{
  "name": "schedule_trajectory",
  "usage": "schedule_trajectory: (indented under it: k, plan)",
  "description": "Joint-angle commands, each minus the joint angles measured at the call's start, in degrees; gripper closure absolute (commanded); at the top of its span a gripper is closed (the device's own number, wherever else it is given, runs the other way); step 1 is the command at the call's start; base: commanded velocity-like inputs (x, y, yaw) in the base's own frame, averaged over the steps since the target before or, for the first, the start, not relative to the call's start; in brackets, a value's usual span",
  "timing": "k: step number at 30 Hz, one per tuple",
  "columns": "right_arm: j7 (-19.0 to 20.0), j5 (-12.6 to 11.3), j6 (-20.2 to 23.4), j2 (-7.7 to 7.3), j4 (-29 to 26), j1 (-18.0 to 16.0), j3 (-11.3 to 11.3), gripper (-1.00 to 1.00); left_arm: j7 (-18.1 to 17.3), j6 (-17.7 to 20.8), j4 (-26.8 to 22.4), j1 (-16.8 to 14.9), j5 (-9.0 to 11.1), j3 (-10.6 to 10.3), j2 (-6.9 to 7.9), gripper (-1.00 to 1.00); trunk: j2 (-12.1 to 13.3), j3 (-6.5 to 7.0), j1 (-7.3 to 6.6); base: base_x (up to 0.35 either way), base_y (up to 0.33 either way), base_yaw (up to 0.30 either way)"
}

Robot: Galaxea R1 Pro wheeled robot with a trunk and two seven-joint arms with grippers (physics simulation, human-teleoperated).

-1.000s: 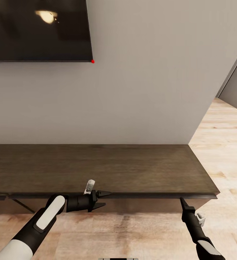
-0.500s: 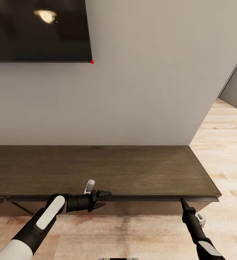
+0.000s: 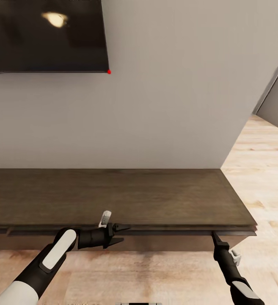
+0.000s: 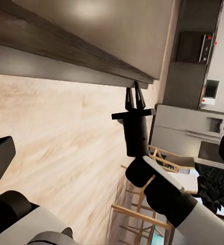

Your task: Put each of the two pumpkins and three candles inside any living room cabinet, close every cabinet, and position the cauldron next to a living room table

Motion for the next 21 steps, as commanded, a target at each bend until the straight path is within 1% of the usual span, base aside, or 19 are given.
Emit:
schedule_trajectory:
  k: [1,9,21]
  plan:
    - [0.1,-0.3,0.5,-0.01,0.7,0.0,0.1,1.00,-0.5,0.0,0.0,0.0,-0.4,-0.1,0.04,-1.00,0.0,-0.05,-0.02,-0.111,0.000,0.000]
    - [0.1,-0.4,0.5,-0.01,0.7,0.0,0.1,1.00,-0.5,0.0,0.0,0.0,-0.4,-0.1,0.04,-1.00,0.0,-0.05,-0.02,-0.080,0.000,0.000]
    - [0.1,-0.4,0.5,-0.01,0.7,0.0,0.1,1.00,-0.5,0.0,0.0,0.0,-0.4,-0.1,0.04,-1.00,0.0,-0.05,-0.02,-0.155,0.000,0.000]
